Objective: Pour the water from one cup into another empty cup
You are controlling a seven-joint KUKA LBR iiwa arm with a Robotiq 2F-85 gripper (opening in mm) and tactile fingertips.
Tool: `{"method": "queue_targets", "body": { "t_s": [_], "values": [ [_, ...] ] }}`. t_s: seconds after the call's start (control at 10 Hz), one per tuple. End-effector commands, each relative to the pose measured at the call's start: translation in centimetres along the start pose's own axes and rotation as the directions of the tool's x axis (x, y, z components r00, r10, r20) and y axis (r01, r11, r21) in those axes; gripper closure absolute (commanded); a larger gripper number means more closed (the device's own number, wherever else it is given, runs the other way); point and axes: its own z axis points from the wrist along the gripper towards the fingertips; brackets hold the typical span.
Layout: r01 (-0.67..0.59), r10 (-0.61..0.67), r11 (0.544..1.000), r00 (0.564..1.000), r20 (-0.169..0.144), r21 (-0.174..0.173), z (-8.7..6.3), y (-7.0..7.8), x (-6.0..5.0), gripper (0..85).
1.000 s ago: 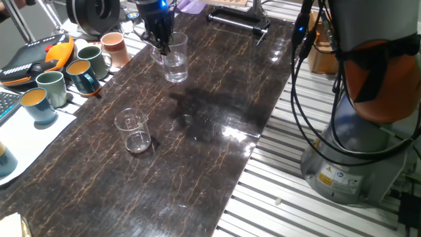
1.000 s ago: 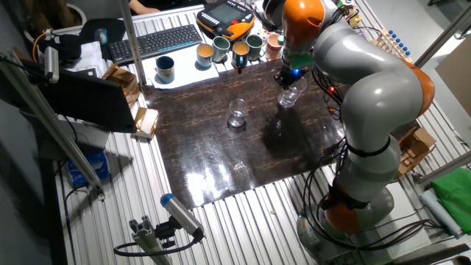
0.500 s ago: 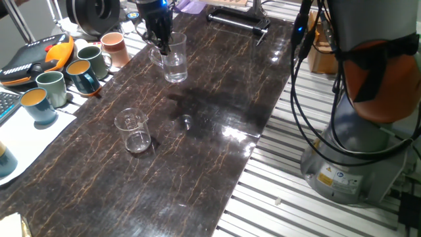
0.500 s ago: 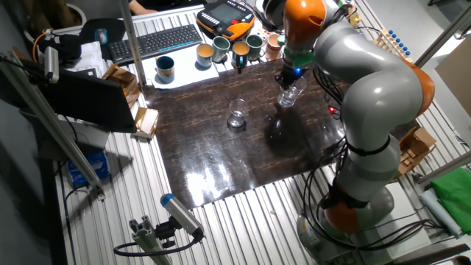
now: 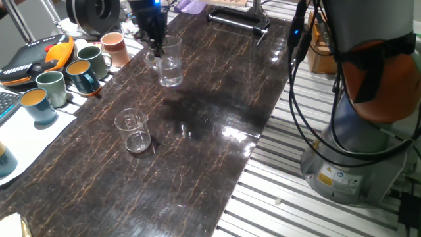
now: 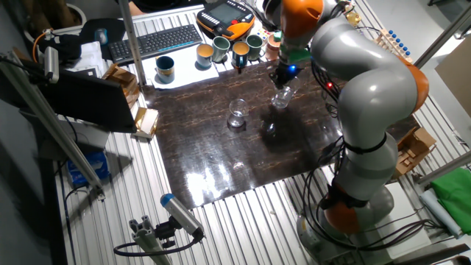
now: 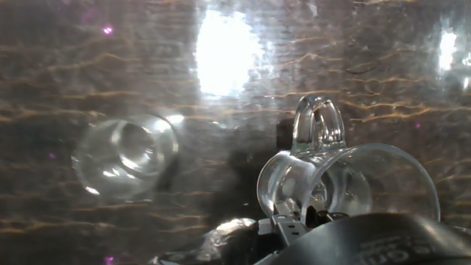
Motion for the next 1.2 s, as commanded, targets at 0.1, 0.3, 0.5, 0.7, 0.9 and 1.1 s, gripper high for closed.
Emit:
{"method": "queue_targets", "body": {
  "t_s": [0.1,0.3,0.5,0.7,0.9,1.1],
  "values": [
    [-0.029,0.029,0.999,1.0,-0.004,-0.016,0.0,3.6,0.4,84.3],
    [-0.052,0.052,0.998,0.999,0.014,-0.02,0.8,4.9,0.9,84.3],
    [-0.053,0.053,0.998,0.999,0.004,-0.027,0.7,4.6,1.0,84.3],
    [-0.027,0.027,0.999,1.0,0.002,-0.021,0.7,4.1,0.9,84.3],
    [0.023,-0.023,1.0,1.0,0.011,-0.004,0.7,4.1,0.9,84.3],
    [0.028,-0.03,0.998,0.999,0.022,0.063,0.7,4.1,0.9,84.3]
  ]
}}
